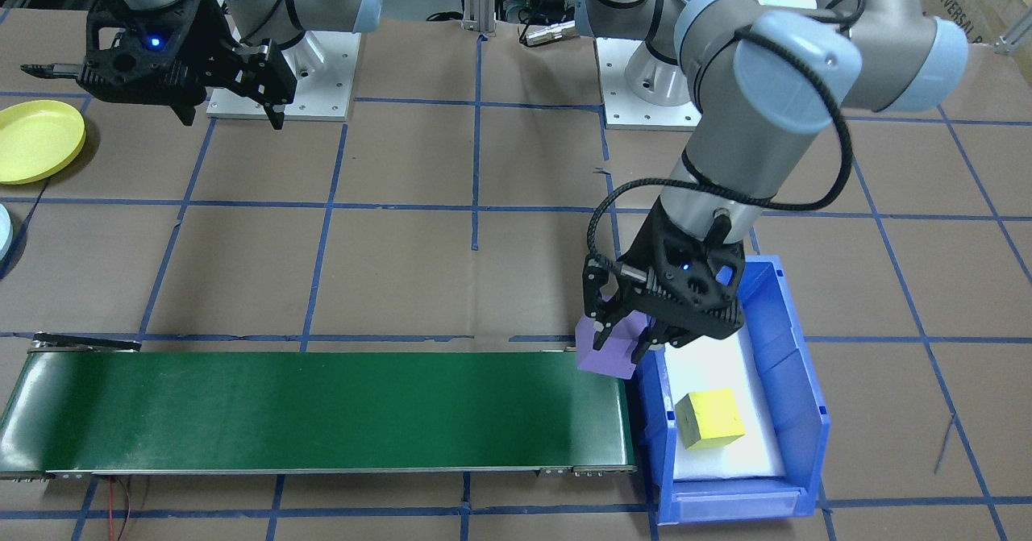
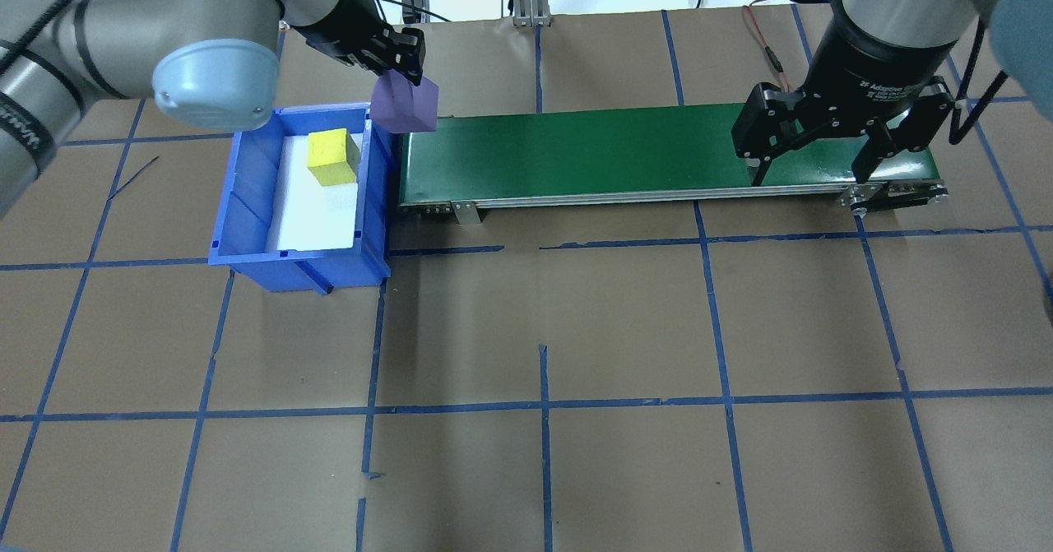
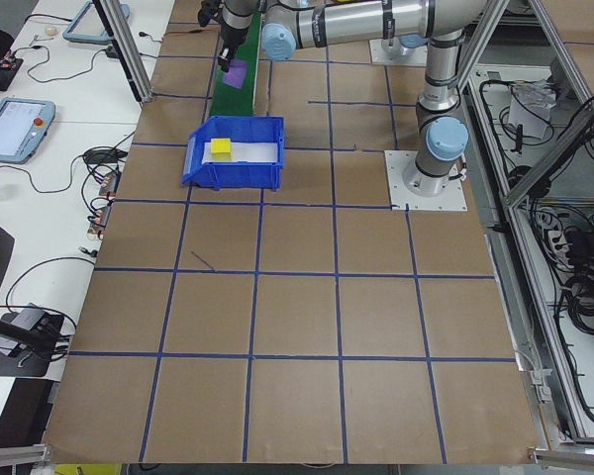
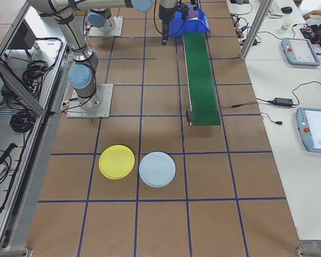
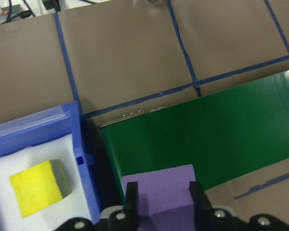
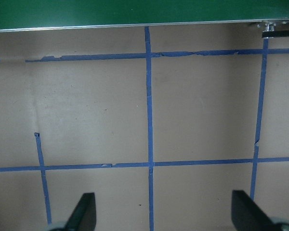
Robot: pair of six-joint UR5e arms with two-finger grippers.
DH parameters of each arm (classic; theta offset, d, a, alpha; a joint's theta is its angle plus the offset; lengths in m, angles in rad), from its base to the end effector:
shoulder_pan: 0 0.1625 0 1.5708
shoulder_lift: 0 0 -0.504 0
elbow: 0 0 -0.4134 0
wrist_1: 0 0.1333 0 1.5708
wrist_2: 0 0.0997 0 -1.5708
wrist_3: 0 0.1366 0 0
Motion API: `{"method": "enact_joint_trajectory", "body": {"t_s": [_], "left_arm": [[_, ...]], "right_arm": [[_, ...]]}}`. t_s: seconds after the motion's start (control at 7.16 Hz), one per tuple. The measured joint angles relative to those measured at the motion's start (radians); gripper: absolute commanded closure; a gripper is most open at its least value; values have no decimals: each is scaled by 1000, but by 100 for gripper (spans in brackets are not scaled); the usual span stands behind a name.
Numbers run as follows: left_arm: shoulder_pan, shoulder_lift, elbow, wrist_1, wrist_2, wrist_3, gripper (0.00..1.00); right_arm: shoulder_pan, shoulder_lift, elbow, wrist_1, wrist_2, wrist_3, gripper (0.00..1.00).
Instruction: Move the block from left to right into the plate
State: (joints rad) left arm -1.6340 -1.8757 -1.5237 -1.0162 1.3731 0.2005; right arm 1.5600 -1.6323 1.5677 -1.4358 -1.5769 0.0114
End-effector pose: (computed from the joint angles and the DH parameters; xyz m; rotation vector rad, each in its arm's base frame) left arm -0.2031 -0.6741 0.4389 -0.4284 -2.8999 0.4571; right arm 0.1274 -0.4728 0.5490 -0.0344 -3.1333 -0.1103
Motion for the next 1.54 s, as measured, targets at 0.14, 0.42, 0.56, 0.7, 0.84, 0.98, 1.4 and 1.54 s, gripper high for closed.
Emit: {"method": "enact_joint_trajectory", "body": {"t_s": [0.14, 0.42, 0.56, 0.7, 0.84, 0.98, 1.4, 1.54], "left_arm": [[-8, -46, 0, 23, -1, -4, 59], [-11, -112, -7, 53, 8, 2, 3], [-11, -132, -15, 59, 25, 3, 0], [-10, -143, -19, 61, 49, 5, 0], [-8, -138, -15, 58, 74, 8, 0], [-2, -110, -7, 32, 114, 12, 0], [137, -4, -3, -113, 155, 77, 0], [182, -18, -7, -122, 155, 138, 0]], "right_arm": [[0, 0, 0, 0, 0, 0, 0], [0, -1, 0, 0, 0, 0, 0], [0, -1, 0, 0, 0, 0, 0], [0, 0, 0, 0, 0, 0, 0], [0, 0, 0, -1, 0, 0, 0], [0, -1, 1, 0, 0, 0, 0], [-1, 0, 1, -1, 0, -2, 0], [-4, 1, 1, -2, -1, -10, 0]]}}
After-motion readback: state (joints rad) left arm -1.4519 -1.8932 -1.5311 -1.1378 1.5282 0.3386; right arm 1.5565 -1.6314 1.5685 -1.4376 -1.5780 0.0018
